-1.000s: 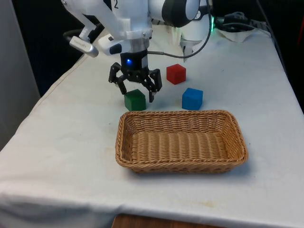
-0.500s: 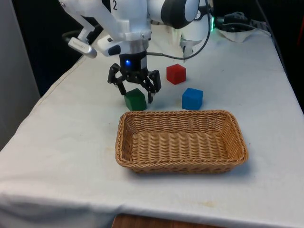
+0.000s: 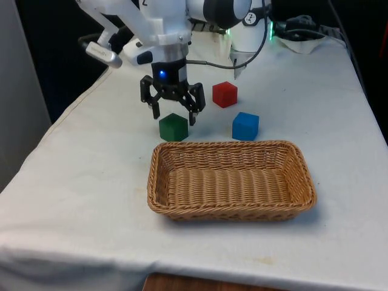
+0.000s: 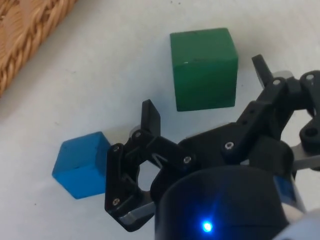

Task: Pick up exactly two blocks and place them into the basket.

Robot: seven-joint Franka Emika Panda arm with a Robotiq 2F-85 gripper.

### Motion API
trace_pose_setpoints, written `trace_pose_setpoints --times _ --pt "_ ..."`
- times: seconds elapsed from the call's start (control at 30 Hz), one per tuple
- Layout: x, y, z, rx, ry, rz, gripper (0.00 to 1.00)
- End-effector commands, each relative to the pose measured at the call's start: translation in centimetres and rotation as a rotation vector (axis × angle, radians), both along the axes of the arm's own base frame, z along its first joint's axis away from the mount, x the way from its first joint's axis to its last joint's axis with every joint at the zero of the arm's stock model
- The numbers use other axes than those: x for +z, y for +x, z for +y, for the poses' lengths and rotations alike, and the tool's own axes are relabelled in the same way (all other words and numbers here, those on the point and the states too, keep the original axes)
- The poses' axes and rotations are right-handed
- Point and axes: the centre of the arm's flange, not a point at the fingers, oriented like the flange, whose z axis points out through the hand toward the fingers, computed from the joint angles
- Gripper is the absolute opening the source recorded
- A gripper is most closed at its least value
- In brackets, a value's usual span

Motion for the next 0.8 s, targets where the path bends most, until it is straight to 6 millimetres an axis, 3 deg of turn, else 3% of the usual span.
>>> trace_pose_setpoints --times 0.0,0.3,0.53,0.6,0.63,0.73,0.77 --pt "-0.5 -0.1 0.0 -0.002 -0.002 -0.005 1.00" --pt "-2.8 0.0 0.0 -0.007 -0.013 0.012 1.00" --pt "-3.0 0.0 -0.1 -0.017 -0.015 0.010 1.00" --pt "-3.0 0.0 -0.1 -0.018 -0.014 0.009 0.88" --pt "-2.9 0.0 -0.1 -0.020 -0.015 0.009 0.68" --pt "-3.0 0.0 -0.2 -0.019 -0.017 0.017 0.34" --pt "-2.9 0.0 -0.2 -0.022 -0.016 0.009 0.34"
